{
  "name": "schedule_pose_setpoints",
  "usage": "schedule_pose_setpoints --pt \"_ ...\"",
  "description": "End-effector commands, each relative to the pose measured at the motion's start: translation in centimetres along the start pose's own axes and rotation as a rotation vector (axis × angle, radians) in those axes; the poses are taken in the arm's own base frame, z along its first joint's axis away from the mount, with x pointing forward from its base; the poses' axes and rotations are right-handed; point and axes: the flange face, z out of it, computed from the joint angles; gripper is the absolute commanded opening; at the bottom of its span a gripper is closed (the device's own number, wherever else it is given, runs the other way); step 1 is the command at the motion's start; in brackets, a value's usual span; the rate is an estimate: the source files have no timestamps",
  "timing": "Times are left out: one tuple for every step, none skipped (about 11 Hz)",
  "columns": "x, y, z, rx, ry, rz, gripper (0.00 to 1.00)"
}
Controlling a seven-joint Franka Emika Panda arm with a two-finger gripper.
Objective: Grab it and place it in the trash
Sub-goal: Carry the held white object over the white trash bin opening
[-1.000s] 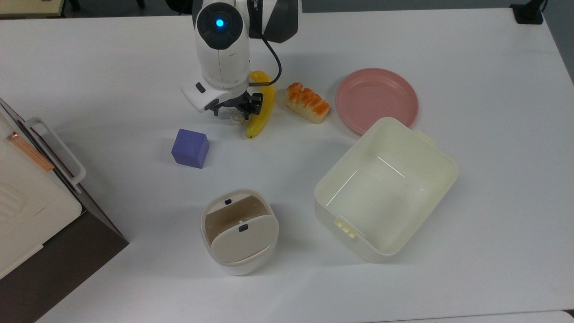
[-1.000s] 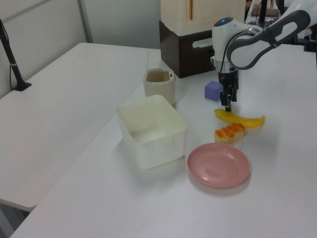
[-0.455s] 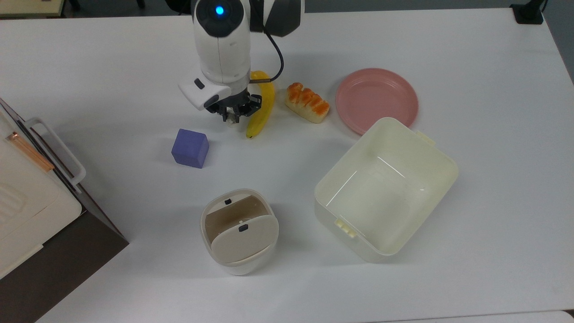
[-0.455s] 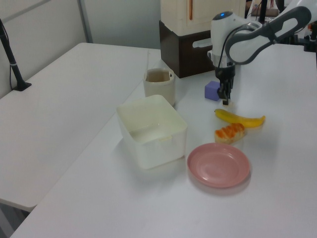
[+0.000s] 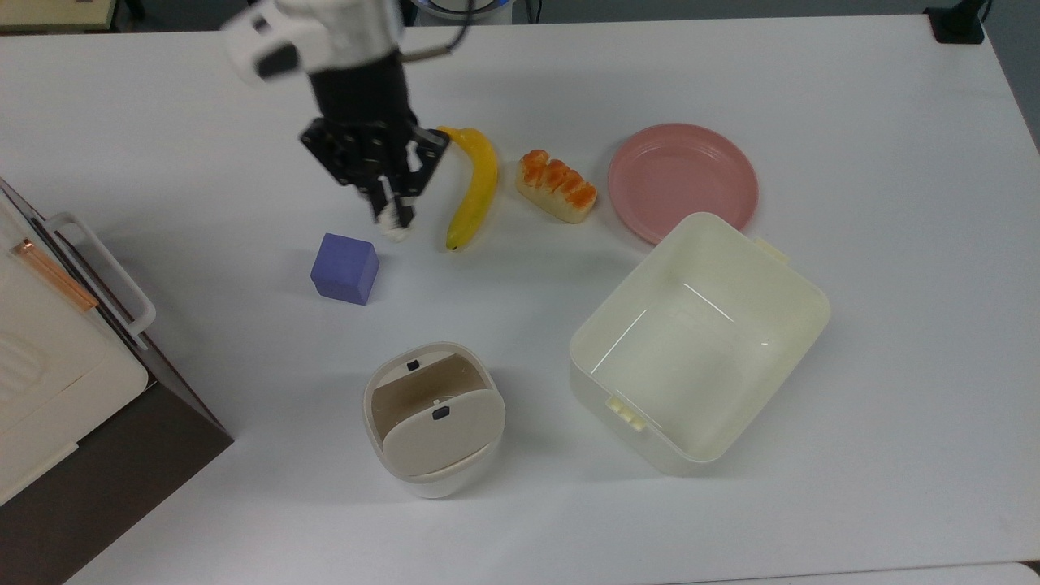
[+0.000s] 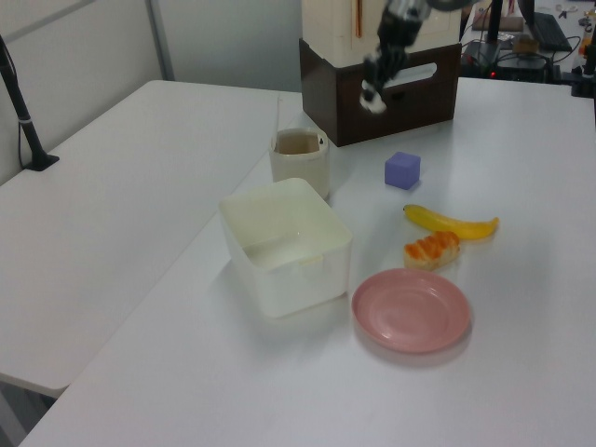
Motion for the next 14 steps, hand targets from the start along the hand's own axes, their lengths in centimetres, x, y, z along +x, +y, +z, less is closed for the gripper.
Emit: schedule_pose_setpoints --pt "2.4 -0.7 1.0 0.036 0.265 0.256 0.0" --pt "2.2 -1.5 2.6 -0.001 0.269 0.282 0.0" --pt "1.8 -3.8 5.7 -0.046 0.296 0.298 0.0" --pt "1.7 -5.4 8.4 -0.102 0.342 0.28 0.0" --pt "1.1 -6.1 10.6 -0.147 0.352 0.285 0.0" --pt "0.4 -7.3 12.1 -0.166 0.359 0.29 0.0" --pt "0.5 -8.4 12.8 -0.177 0.38 0.279 0.0" --pt "0.3 -8.6 14.0 -0.187 0.385 0.298 0.0" --pt "0.2 -8.6 14.0 -0.192 0.39 0.299 0.0" --pt "0.3 -8.5 14.0 -0.195 0.392 0.295 0.0" --pt "0.3 -8.6 13.8 -0.196 0.391 0.287 0.35" --pt "0.3 -8.8 13.4 -0.201 0.389 0.249 0.63" --pt "-0.3 -9.3 13.2 -0.222 0.353 0.178 1.0" --pt "-0.9 -9.5 13.6 -0.268 0.289 0.15 1.0"
